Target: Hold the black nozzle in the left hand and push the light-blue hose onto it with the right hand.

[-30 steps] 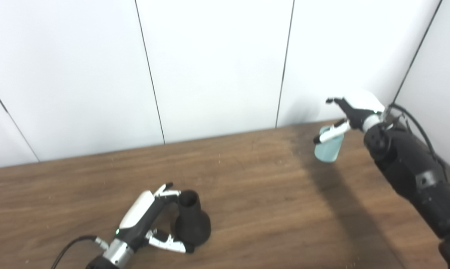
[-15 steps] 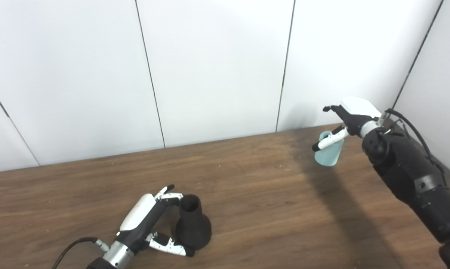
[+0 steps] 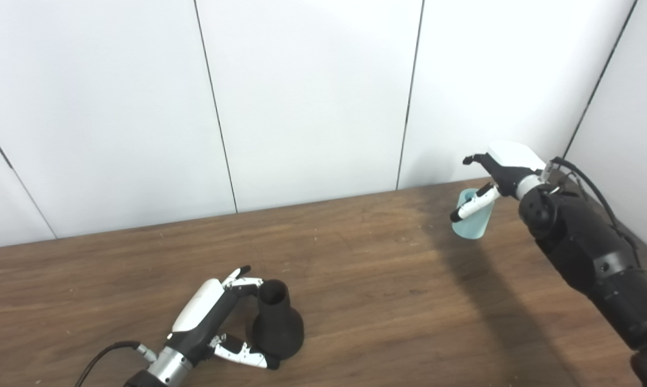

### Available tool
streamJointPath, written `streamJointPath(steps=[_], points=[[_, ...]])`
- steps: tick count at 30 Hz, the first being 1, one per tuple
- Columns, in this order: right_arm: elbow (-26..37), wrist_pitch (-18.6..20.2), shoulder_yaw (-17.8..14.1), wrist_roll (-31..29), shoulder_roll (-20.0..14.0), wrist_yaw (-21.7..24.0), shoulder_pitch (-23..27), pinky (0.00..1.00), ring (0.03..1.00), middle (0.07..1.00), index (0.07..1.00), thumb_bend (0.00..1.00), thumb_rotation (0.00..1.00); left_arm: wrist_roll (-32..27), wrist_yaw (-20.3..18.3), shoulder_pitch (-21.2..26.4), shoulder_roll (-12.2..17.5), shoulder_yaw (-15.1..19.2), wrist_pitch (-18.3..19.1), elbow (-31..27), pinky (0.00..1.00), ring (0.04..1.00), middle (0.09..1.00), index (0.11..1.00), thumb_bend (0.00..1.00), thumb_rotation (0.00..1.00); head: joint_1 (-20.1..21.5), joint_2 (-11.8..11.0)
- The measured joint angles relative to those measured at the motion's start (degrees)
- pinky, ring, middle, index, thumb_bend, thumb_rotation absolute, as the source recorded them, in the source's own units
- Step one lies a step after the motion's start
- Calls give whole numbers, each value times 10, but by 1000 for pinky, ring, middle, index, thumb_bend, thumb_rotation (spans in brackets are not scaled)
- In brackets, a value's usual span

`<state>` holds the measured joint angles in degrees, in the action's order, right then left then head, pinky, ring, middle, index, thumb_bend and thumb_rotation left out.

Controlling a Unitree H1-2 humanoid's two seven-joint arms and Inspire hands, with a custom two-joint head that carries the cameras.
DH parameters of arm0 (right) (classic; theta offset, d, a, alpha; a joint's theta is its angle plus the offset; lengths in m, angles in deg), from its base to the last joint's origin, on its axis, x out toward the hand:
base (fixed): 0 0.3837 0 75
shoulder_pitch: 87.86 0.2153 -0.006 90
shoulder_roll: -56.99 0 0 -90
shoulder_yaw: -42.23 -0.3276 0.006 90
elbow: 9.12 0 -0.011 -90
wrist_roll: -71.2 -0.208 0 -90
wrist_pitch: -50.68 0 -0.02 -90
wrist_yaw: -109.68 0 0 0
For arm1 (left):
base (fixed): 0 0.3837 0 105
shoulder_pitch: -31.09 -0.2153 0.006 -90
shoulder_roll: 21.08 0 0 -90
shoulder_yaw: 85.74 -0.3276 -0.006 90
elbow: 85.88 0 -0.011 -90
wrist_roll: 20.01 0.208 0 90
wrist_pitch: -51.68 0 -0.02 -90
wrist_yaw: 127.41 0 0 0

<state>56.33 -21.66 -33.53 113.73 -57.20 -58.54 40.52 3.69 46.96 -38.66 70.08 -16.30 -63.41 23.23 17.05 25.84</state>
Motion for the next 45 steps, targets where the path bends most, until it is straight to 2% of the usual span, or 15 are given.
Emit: streamJointPath(steps=[13, 27, 45], points=[[0, 4, 40, 45, 0, 30, 2, 650, 829, 863, 812, 1000, 333, 0, -1, 0, 0, 1, 1, 0, 983, 778, 499, 482, 524, 0, -1, 3], [0, 1, 43, 46, 0, 41, 12, 607, 814, 853, 812, 1000, 309, 0, -1, 0, 0, 1, 2, 0, 983, 777, 498, 482, 524, 0, -1, 3], [-5, -2, 43, 46, 0, 43, 16, 599, 803, 839, 802, 1000, 286, 0, -2, 0, 0, 1, 7, 0, 980, 775, 498, 482, 524, 0, -1, 4]])
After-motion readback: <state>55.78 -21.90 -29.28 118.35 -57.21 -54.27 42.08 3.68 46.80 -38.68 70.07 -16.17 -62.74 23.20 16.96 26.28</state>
